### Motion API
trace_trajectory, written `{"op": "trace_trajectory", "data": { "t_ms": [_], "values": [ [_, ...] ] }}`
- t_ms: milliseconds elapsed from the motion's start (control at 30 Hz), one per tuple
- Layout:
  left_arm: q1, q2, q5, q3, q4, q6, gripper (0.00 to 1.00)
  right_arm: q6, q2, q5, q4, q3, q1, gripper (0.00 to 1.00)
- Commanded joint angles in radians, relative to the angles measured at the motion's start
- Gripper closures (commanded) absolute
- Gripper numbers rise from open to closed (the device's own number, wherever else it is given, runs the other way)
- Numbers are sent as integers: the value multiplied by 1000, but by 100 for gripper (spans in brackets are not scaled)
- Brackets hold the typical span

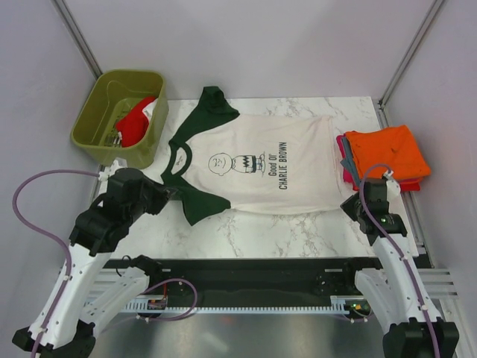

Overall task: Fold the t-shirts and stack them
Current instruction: Fold the tshirt

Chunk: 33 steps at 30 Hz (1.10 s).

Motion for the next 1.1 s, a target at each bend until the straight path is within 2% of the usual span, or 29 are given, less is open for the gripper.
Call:
{"op": "trace_trajectory", "data": {
  "t_ms": [0, 500, 800, 1067],
  "values": [
    [4, 46, -21, 47, 3, 26, 98, 3, 85, 51, 4, 44, -3, 100],
    [30, 372, -143, 330, 70, 92, 98, 19, 521, 63, 133, 352, -3, 100],
    [150, 507, -102, 432, 159, 154, 98, 42, 751, 60, 174, 532, -3, 100],
    [193, 650, -58, 488, 218, 168, 98, 62, 859, 75, 185, 604, -2, 100]
  ]
}}
